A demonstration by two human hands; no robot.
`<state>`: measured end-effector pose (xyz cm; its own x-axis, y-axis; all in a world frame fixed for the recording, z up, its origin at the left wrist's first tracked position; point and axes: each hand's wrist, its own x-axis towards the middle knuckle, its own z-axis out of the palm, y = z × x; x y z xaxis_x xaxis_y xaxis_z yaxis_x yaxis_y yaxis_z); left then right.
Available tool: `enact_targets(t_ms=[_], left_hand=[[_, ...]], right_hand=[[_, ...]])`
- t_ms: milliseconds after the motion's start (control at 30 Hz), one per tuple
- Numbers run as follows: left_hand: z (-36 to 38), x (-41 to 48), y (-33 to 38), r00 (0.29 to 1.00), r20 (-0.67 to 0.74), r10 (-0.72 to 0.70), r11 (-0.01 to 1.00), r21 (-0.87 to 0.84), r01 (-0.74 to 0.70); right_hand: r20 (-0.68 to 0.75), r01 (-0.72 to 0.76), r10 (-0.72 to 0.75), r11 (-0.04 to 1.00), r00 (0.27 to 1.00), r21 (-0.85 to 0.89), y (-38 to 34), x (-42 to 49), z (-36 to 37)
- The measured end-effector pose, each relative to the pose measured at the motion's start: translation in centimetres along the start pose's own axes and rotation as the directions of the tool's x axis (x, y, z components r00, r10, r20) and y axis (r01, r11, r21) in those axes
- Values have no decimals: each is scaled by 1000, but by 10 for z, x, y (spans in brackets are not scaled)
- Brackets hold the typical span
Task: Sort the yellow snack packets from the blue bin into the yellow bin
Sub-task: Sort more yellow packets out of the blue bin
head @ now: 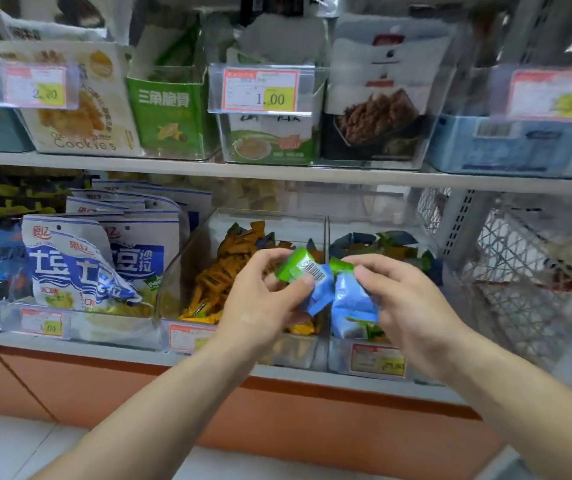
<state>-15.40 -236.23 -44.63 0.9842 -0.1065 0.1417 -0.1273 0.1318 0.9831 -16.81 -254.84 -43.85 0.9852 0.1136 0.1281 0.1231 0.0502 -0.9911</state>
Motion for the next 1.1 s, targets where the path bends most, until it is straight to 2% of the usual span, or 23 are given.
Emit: enact_targets(t_ms=[67, 133, 267, 400, 467, 500, 533, 600, 667, 700, 800, 833, 900, 967, 1067, 1100], left_hand=[[13, 3, 8, 999, 42, -34, 999, 20, 34], [28, 3, 12, 991, 93, -93, 996, 22, 92], [58, 4, 3, 982, 121, -147, 988, 64, 140], [73, 10, -8, 992, 87, -92, 988, 130, 80], [74, 10, -12, 993, 82, -84, 989, 128, 73], [73, 10, -13, 991, 101, -89, 989, 129, 76], [72, 10, -14, 989, 121, -81, 986, 157, 62], [63, 15, -17, 993, 113, 23, 937, 343, -61], [48, 26, -15, 985, 54, 163, 820, 548, -165], [39, 34, -12, 979, 15, 203, 775, 609, -170], [15, 68, -10, 980, -54, 191, 707, 700, -99], [10, 83, -11, 985, -51, 164, 671, 738, -74], [4, 118, -16, 994, -10, 113, 551, 833, -54], [6, 154, -23, 995, 59, 84, 467, 879, -92], [21, 200, -37, 993, 121, -16, 470, 877, -99], [26, 213, -45, 989, 134, -65, 444, 891, -91]], right_hand=[[-62, 69, -85, 973, 994, -222, 3, -7, -6], [-116, 85, -128, 944, 985, -319, 5, -11, -15], [-135, 54, -84, 975, 987, -214, 7, -19, -36], [-36, 87, -89, 994, 995, -59, 14, -21, -57], [-10, 86, -87, 994, 996, -69, 13, -20, -66], [-30, 111, -116, 985, 993, -130, 12, -17, -70], [-69, 152, -170, 966, 983, -210, 10, -12, -75], [-153, 218, -295, 897, 943, -385, 7, 5, -83], [-204, 220, -401, 785, 893, -579, 3, 30, -89], [-190, 195, -427, 707, 884, -680, 3, 45, -92], [-75, 63, -314, 406, 946, -912, 21, 83, -94], [-69, 43, -278, 381, 958, -924, 28, 90, -93], [-65, 53, -272, 402, 960, -914, 42, 95, -92], [-45, 66, -282, 374, 958, -925, 53, 96, -93], [-63, 57, -306, 367, 950, -928, 65, 91, -95], [-71, 54, -317, 369, 946, -928, 68, 89, -95]])
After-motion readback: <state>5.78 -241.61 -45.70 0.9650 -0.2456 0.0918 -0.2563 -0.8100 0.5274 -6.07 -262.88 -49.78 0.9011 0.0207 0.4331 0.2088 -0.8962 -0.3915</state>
